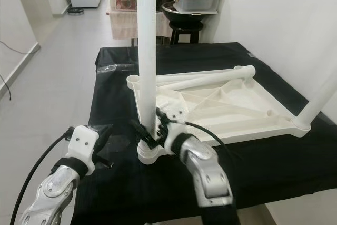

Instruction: Building children table

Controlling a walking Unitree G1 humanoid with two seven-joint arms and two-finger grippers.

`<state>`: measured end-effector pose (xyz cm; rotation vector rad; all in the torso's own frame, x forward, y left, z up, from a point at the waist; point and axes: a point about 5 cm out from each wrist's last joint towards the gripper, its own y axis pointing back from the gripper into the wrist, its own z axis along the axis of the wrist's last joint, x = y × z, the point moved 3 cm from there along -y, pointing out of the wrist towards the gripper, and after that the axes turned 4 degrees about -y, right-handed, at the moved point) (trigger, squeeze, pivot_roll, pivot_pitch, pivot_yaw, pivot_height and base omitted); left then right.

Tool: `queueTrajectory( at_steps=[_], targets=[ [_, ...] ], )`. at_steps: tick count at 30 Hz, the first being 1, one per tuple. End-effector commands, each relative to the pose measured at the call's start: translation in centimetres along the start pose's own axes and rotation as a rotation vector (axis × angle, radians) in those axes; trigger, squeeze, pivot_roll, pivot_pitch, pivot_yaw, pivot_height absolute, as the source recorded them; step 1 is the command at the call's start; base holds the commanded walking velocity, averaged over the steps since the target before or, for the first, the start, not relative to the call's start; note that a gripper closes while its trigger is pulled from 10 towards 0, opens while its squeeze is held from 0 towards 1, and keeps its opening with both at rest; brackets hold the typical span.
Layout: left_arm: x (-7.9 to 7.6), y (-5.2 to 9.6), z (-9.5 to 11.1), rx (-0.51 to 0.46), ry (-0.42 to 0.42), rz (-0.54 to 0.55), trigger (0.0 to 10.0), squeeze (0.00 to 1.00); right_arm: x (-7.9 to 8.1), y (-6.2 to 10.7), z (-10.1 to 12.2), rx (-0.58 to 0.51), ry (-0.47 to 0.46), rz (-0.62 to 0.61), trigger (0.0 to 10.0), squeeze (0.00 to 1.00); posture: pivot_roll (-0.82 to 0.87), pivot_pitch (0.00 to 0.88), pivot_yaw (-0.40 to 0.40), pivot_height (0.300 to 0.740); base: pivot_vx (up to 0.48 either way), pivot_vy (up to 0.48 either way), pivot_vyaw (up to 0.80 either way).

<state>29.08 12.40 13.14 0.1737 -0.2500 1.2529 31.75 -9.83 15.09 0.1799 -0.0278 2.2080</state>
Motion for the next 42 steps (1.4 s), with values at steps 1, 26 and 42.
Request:
queueTrajectory(
  at_steps=[1,26,42],
  targets=[
    [0.1,0.2,-0.4,0.011,-0.002,-0.003,10.0,0.0,-2.0,1.3,0.5,-0.03,-0.013,-0.134,10.0,1.0,-0.05,0.0,-0.044,0.74,0.0,0.0,0.0],
    [0.6,2.0,-1.2,0.02,0.003,0.039,10.0,0.0,-5.2,4.7,-0.8,-0.005,-0.056,-0.422,10.0,0.0,-0.05,0.0,-0.027,0.74,0.0,0.0,0.0],
    [0.7,2.0,-1.3,0.022,0.009,0.02,10.0,0.0,-8.0,7.2,0.6,0.06,0.168,-0.282,10.0,0.0,-0.04,0.0,-0.03,0.74,0.0,0.0,0.0]
  ],
)
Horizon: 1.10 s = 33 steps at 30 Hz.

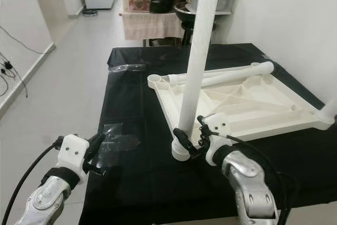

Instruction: Building children table

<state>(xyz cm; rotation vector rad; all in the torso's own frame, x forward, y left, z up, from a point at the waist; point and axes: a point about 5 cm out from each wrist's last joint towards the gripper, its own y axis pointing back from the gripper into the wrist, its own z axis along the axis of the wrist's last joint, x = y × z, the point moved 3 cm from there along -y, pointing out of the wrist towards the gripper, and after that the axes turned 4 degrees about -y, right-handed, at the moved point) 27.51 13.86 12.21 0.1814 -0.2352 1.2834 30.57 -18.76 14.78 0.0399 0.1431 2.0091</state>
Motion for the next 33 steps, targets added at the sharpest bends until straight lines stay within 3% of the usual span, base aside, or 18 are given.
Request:
queueTrajectory(
  at_steps=[1,4,8,10,13,15,17,19,22,27,29,30,32,33],
  targets=[
    [0.0,0.0,-0.2,0.004,0.0,-0.008,10.0,0.0,-2.7,0.9,0.0,-0.008,-0.013,-0.134,10.0,0.0,-0.04,0.0,-0.032,0.74,0.0,0.0,0.0],
    [0.0,0.0,-0.2,0.003,0.0,-0.009,10.0,0.0,-3.7,1.5,0.0,-0.029,-0.063,-0.201,10.0,0.0,-0.05,0.0,-0.032,0.74,0.0,0.0,0.0],
    [0.0,0.0,-0.2,0.003,0.001,-0.009,10.0,0.0,-3.2,2.4,0.1,-0.075,-0.141,-0.222,10.0,0.0,-0.05,0.0,-0.027,0.74,0.0,0.0,0.0],
    [0.0,0.0,-0.3,0.004,0.001,-0.01,10.0,0.0,-3.7,3.0,0.5,-0.125,-0.192,-0.291,10.0,0.0,-0.05,0.0,-0.026,0.74,0.0,0.0,0.0],
    [0.0,0.0,-0.3,0.004,0.002,-0.011,10.0,0.0,-3.7,3.2,1.0,-0.163,-0.234,-0.299,10.0,0.0,-0.06,0.0,-0.023,0.74,0.0,0.0,0.0],
    [0.0,0.0,-0.3,0.004,0.002,-0.012,10.0,0.0,-3.6,3.5,2.0,-0.228,-0.289,-0.28,10.0,0.0,-0.06,0.0,-0.021,0.74,0.0,0.0,0.0],
    [0.0,0.0,-0.2,0.003,0.004,-0.013,10.0,0.0,-3.4,3.9,4.5,-0.381,-0.376,-0.208,10.0,0.0,-0.06,0.0,-0.02,0.74,0.0,0.0,0.0],
    [0.0,-0.1,-0.2,0.003,0.004,-0.013,10.0,0.0,-3.4,4.0,5.4,-0.43,-0.398,-0.186,10.0,0.0,-0.06,0.0,-0.02,0.74,0.0,0.0,0.0],
    [0.1,-0.1,-0.2,0.002,0.004,-0.011,10.0,0.0,-4.6,4.4,7.7,-0.559,-0.484,-0.192,10.0,0.0,-0.05,0.0,-0.026,0.74,0.0,0.0,0.0],
    [0.2,-0.1,-0.1,-0.001,0.003,-0.007,10.0,0.0,-6.3,5.1,9.5,-0.673,-0.585,-0.238,10.0,0.0,-0.05,0.0,-0.027,0.74,0.0,0.0,0.0],
    [0.2,-0.1,0.0,-0.001,0.004,-0.006,10.0,0.0,-7.7,5.6,9.7,-0.73,-0.674,-0.298,10.0,0.0,-0.05,0.0,-0.027,0.74,0.0,0.0,0.0],
    [0.2,-0.1,0.0,-0.001,0.004,-0.006,10.0,0.0,-7.7,5.6,9.7,-0.73,-0.674,-0.298,10.0,0.0,-0.05,0.0,-0.027,0.74,0.0,0.0,0.0],
    [0.2,-0.2,0.0,-0.002,0.005,-0.006,10.0,0.0,-8.9,6.1,9.8,-0.794,-0.784,-0.338,10.0,0.0,-0.05,0.0,-0.028,0.74,0.0,0.0,0.0],
    [0.2,-0.2,0.0,-0.002,0.005,-0.006,10.0,0.0,-8.9,6.1,9.8,-0.794,-0.784,-0.338,10.0,0.0,-0.05,0.0,-0.028,0.74,0.0,0.0,0.0]
  ],
)
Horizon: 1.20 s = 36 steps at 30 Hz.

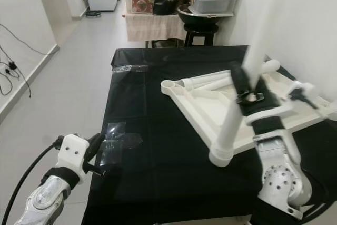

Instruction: Building children table

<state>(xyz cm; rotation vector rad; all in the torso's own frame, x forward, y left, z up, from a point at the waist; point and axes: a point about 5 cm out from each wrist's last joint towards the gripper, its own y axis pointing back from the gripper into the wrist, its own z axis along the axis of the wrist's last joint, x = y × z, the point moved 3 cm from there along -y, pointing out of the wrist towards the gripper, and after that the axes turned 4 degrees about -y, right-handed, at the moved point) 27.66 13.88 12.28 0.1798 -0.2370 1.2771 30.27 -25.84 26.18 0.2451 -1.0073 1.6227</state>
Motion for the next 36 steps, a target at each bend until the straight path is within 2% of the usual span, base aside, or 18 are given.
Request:
queueTrajectory(
  at_steps=[1,5,7,8,11,13,14,15,16,18,19,20,21,24,25,28,31,36],
  targets=[
    [0.1,0.0,0.0,0.001,0.006,-0.001,10.0,0.0,-2.3,0.7,2.0,-0.109,-0.068,-0.127,10.0,0.0,-0.05,0.0,-0.028,0.74,0.0,0.0,0.0],
    [0.1,0.0,0.0,0.0,0.007,-0.001,10.0,0.0,-1.2,0.5,2.2,-0.099,-0.077,-0.05,10.0,0.0,-0.05,0.0,-0.028,0.74,0.0,0.0,0.0],
    [0.1,-0.1,0.0,0.0,0.009,-0.001,10.0,0.0,0.2,0.5,1.7,-0.045,-0.049,0.043,10.0,0.0,-0.05,0.0,-0.028,0.74,0.0,0.0,0.0],
    [0.1,-0.1,0.0,0.0,0.01,-0.001,10.0,0.0,1.4,0.7,0.4,0.034,0.01,0.113,10.0,0.0,-0.05,0.0,-0.028,0.74,0.0,0.0,0.0],
    [0.0,-0.1,0.0,0.0,0.01,0.0,10.0,0.0,2.2,0.9,-0.6,0.09,0.049,0.157,10.0,0.0,-0.05,0.0,-0.027,0.74,0.0,0.0,0.0],
    [0.0,-0.2,0.0,0.0,0.012,0.0,10.0,0.0,3.7,1.4,-3.9,0.253,0.165,0.244,10.0,0.0,-0.05,0.0,-0.029,0.74,0.0,0.0,0.0],
    [0.0,-0.2,0.0,0.0,0.012,0.0,10.0,0.0,3.7,1.4,-3.9,0.253,0.165,0.244,10.0,0.0,-0.05,0.0,-0.029,0.74,0.0,0.0,0.0],
    [0.0,-0.2,0.0,-0.001,0.012,0.0,10.0,0.0,4.2,1.5,-5.3,0.308,0.213,0.261,10.0,0.0,-0.05,0.0,-0.029,0.74,0.0,0.0,0.0],
    [0.0,-0.2,0.0,-0.001,0.012,0.0,10.0,0.0,4.2,1.5,-5.3,0.308,0.213,0.261,10.0,0.0,-0.05,0.0,-0.029,0.74,0.0,0.0,0.0],
    [0.0,-0.2,0.1,-0.001,0.013,0.001,10.0,0.0,5.5,1.0,-8.5,0.395,0.276,0.277,10.0,0.0,-0.05,0.0,-0.025,0.74,0.0,0.0,0.0],
    [0.0,-0.2,0.1,-0.001,0.013,0.001,10.0,0.0,5.5,1.0,-8.5,0.395,0.276,0.277,10.0,0.0,-0.05,0.0,-0.025,0.74,0.0,0.0,0.0],
    [0.0,-0.2,0.1,-0.001,0.013,0.0,10.0,0.0,6.0,0.5,-10.1,0.429,0.304,0.278,10.0,0.0,-0.04,0.0,-0.031,0.74,0.0,0.0,0.0],
    [0.0,-0.2,0.1,-0.001,0.013,0.0,10.0,0.0,6.0,0.5,-10.1,0.429,0.304,0.278,10.0,0.0,-0.04,0.0,-0.031,0.74,0.0,0.0,0.0],
    [0.0,-0.2,0.1,-0.003,0.013,0.004,10.0,0.0,7.0,-1.6,-13.5,0.476,0.362,0.261,10.0,0.0,-0.03,0.0,-0.039,0.74,0.0,0.0,0.0],
    [0.0,-0.2,0.1,-0.003,0.013,0.004,10.0,0.0,7.0,-1.6,-13.5,0.476,0.362,0.261,10.0,0.0,-0.03,0.0,-0.039,0.74,0.0,0.0,0.0],
    [-0.1,-0.2,0.2,-0.005,0.008,0.012,10.0,0.0,8.5,-3.7,-15.3,0.459,0.422,0.287,10.0,0.0,-0.02,0.0,-0.046,0.74,0.0,0.0,0.0],
    [-0.1,-0.2,0.3,-0.005,0.007,0.013,10.0,0.0,8.6,-4.0,-15.6,0.459,0.445,0.288,10.0,0.0,-0.02,0.0,-0.052,0.74,0.0,0.0,0.0],
    [-0.3,-0.2,0.3,-0.007,0.008,0.015,10.0,0.0,7.6,-3.4,-15.7,0.488,0.51,0.301,10.0,0.0,-0.02,0.0,-0.055,0.74,0.0,0.0,0.0]
  ],
)
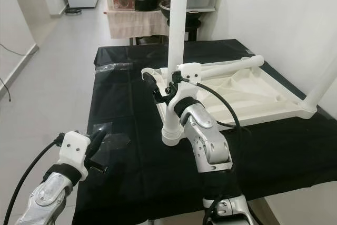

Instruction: Building children table

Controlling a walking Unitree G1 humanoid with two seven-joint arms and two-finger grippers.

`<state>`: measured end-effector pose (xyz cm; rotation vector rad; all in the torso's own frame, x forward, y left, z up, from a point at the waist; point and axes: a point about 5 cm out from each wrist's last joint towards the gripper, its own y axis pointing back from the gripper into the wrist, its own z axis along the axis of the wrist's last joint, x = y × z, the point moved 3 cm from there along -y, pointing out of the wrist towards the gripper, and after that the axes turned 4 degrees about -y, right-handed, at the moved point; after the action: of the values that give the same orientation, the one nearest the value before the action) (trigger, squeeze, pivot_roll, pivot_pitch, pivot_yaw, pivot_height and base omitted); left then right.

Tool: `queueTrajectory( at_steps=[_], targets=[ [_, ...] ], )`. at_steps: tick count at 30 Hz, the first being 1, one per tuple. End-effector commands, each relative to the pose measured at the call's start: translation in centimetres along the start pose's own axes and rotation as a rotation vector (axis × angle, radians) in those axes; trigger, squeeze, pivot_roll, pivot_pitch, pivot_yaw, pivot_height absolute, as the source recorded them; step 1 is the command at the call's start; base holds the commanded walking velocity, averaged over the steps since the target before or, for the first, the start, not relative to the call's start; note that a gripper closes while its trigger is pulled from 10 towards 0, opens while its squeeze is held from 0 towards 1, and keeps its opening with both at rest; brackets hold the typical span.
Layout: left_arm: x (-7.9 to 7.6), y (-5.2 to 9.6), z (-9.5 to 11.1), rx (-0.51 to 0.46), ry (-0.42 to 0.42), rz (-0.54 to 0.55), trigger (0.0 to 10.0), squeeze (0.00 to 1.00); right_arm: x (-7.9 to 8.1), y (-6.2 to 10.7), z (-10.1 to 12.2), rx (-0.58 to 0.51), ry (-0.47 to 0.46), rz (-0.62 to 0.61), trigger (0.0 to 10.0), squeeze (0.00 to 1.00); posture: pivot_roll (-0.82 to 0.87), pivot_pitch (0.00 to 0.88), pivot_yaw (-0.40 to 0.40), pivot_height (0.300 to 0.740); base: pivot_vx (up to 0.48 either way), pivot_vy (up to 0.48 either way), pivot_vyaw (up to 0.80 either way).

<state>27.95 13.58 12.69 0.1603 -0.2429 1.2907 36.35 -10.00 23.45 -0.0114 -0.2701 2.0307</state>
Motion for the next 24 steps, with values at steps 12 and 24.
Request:
queueTrajectory(
  at_steps=[12,24],
  targets=[
    [-0.1,0.3,-0.5,0.012,0.007,-0.002,10.0,0.0,-5.8,11.4,-2.9,0.21,0.075,0.024,10.0,0.0,-0.06,0.0,-0.044,0.74,0.0,0.0,0.0],
    [0.1,0.3,-0.8,0.02,-0.006,-0.009,10.0,0.0,-5.5,10.0,-6.4,0.178,0.024,-0.374,10.0,0.0,-0.05,0.0,-0.024,0.74,0.0,0.0,0.0]
  ],
)
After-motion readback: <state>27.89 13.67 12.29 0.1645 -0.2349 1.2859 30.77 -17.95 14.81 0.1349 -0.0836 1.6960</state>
